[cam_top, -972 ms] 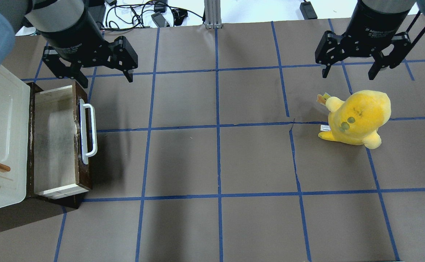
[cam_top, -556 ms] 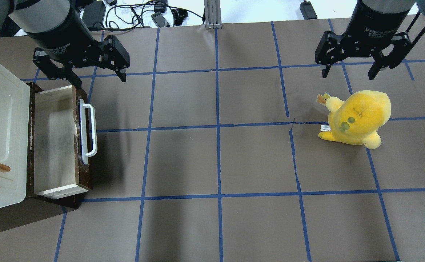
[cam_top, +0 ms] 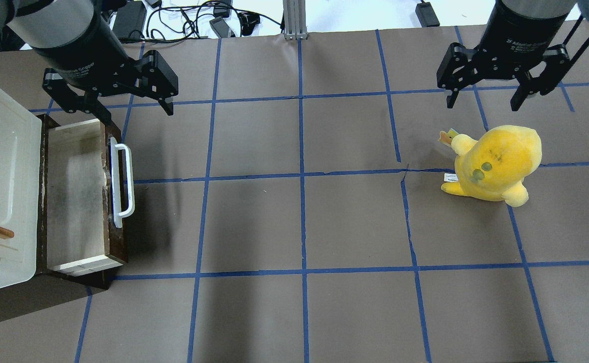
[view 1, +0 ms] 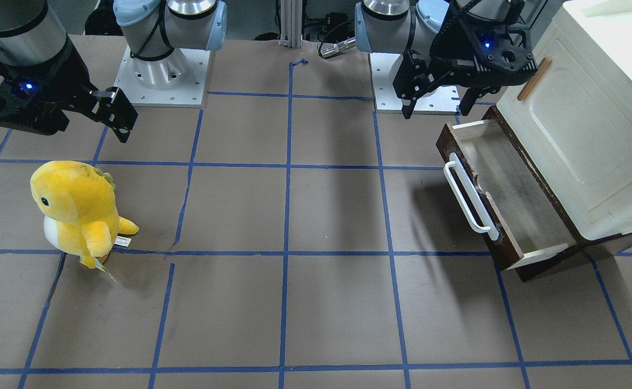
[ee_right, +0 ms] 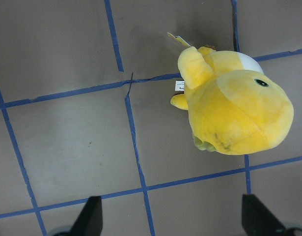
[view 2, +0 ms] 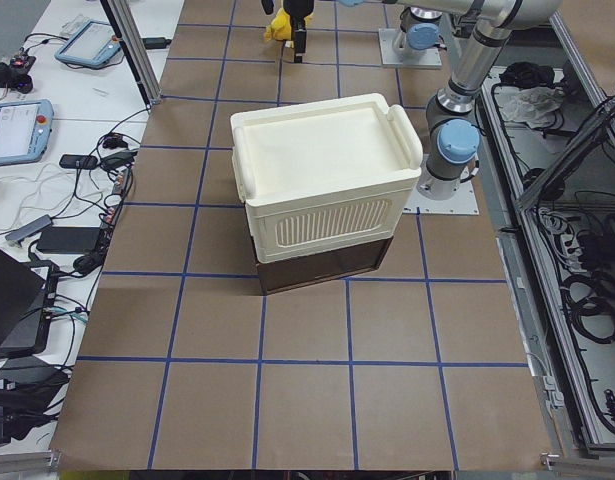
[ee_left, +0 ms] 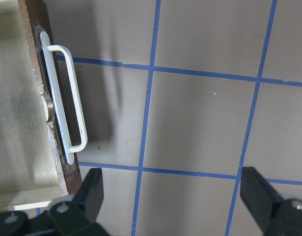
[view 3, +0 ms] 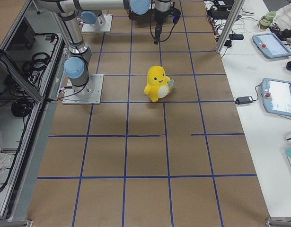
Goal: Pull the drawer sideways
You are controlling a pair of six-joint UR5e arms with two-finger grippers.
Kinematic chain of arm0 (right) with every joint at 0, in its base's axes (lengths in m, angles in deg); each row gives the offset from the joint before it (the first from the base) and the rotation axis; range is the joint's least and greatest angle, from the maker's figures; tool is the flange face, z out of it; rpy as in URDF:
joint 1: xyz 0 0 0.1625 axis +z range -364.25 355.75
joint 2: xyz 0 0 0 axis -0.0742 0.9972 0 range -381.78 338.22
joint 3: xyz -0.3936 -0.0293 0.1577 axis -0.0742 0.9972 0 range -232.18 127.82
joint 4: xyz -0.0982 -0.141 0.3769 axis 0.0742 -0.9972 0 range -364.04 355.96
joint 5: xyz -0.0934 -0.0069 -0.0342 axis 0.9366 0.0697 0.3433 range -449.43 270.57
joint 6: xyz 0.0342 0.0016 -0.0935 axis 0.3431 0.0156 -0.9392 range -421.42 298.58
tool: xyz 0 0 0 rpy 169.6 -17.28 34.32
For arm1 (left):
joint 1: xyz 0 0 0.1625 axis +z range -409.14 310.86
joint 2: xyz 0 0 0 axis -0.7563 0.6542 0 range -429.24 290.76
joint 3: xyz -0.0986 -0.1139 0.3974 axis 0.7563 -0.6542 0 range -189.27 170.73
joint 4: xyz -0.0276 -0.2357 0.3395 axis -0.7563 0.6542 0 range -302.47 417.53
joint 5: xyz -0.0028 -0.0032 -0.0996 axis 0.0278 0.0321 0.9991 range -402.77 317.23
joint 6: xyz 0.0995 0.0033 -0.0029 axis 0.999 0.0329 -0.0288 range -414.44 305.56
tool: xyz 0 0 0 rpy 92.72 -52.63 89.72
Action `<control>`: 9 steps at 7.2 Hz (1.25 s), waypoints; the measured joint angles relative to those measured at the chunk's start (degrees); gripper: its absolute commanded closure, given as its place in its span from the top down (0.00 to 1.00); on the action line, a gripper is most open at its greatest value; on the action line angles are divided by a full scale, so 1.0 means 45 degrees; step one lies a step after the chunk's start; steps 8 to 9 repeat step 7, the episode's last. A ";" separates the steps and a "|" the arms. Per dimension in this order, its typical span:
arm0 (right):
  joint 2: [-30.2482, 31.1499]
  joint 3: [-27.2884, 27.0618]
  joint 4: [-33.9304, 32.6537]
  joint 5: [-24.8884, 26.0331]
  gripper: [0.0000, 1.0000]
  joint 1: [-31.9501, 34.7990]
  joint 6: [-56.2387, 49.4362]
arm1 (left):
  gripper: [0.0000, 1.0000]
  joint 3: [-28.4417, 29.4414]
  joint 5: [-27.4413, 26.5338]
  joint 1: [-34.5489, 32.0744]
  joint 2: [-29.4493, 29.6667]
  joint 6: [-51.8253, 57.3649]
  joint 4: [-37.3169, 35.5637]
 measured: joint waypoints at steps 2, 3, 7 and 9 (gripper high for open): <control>0.0000 0.0000 -0.0001 0.0000 1.00 0.0003 0.0000 | 1.00 -0.0013 -0.0009 0.0002 0.0013 -0.0070 0.0000; 0.0000 0.0000 0.0003 0.0000 1.00 0.0003 0.0000 | 1.00 -0.0011 -0.0017 0.0012 0.0019 -0.0096 0.0000; 0.0000 0.0000 0.0000 0.0000 1.00 0.0000 0.0000 | 1.00 -0.0163 -0.0036 0.0002 -0.0062 -0.0065 0.0002; 0.0000 0.0000 0.0000 0.0000 1.00 0.0000 0.0000 | 1.00 -0.0163 -0.0036 0.0002 -0.0062 -0.0065 0.0002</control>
